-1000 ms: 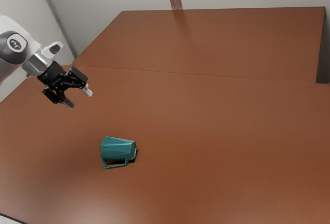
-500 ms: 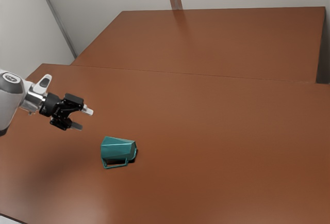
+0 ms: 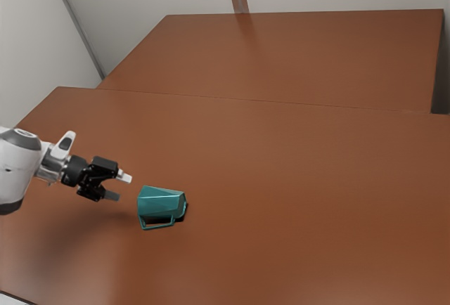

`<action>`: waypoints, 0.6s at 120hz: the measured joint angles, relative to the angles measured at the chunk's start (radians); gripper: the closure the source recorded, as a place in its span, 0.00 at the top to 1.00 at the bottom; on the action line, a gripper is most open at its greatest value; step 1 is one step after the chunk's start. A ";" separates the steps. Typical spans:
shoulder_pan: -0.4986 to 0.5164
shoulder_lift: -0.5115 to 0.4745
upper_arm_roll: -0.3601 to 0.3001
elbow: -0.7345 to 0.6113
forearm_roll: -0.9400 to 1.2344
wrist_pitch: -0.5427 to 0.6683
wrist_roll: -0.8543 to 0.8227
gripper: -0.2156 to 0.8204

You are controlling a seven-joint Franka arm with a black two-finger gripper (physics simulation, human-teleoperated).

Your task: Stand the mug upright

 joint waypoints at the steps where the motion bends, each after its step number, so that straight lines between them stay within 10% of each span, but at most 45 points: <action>1: 0.000 0.002 0.000 0.000 0.000 0.000 0.003 0.77; 72: -0.068 0.054 -0.001 0.000 -0.032 0.022 0.077 0.77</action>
